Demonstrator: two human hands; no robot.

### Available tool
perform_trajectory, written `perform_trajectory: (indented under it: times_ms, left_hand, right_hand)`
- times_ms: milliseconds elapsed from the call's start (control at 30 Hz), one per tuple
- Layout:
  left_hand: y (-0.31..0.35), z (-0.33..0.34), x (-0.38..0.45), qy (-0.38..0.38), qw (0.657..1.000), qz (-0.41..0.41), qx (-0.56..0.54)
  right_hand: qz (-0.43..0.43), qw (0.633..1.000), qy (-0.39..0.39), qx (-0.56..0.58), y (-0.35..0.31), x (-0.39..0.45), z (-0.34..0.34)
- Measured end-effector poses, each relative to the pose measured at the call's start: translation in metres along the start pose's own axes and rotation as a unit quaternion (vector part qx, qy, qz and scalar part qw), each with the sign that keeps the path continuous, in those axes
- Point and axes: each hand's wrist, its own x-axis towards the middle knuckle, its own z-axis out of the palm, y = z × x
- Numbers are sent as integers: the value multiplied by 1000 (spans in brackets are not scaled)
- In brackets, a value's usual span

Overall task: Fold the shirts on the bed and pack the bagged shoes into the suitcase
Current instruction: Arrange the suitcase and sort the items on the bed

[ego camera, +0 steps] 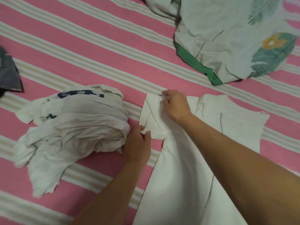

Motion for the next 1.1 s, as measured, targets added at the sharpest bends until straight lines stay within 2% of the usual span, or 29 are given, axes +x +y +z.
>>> perform_trajectory:
  times_ms: [133, 233, 300, 367, 567, 633, 700, 733, 767, 833, 900, 933, 1000, 1100]
  left_hand:
    - [10, 4, 17, -12, 997, -68, -34]
    - [13, 3, 19, -6, 996, -78, -52]
    - [7, 1, 10, 51, 992, -89, -69]
    - [1, 0, -1, 75, 989, -94, -90]
    - [-11, 9, 6, 40, 987, -82, -135]
    - [-13, 11, 6, 51, 987, -80, -127]
    - [-13, 10, 3, 62, 989, -79, -108]
    - [-13, 10, 2, 59, 990, -78, -99]
    - [-13, 10, 2, 53, 991, -80, -95]
    - [-14, 7, 1, 41, 989, -89, -107]
    - [-19, 6, -4, 29, 989, -85, -119]
    - [-23, 5, -7, 23, 989, -78, -120]
    - [-26, 3, -13, 17, 990, -62, -125]
    - [-20, 3, -14, 15, 992, -30, -120]
  right_hand:
    - [-12, 995, -78, -66, -13, 47, 11]
    - [-20, 989, -121, -84, -18, 60, 14]
    - [-14, 993, -114, -33, -13, 67, 10]
    - [10, 992, -107, 59, -8, 71, 3]
    - [-1, 992, -93, 82, -11, 76, 17]
    - [-25, 998, -60, 25, -14, 76, 24]
    - [-75, 992, 42, -97, -17, 64, 26]
    - [-98, 983, 93, -121, -20, 53, 26]
    - [-107, 982, 110, -114, -26, 41, 26]
    - [-67, 993, 36, -91, -43, 17, 29]
    - [24, 991, -80, -102, -56, -1, 44]
    - [62, 987, -112, -96, -61, -9, 52]
    - [104, 987, -102, -65, -68, -19, 66]
    - [143, 989, -40, 2, -69, -24, 65]
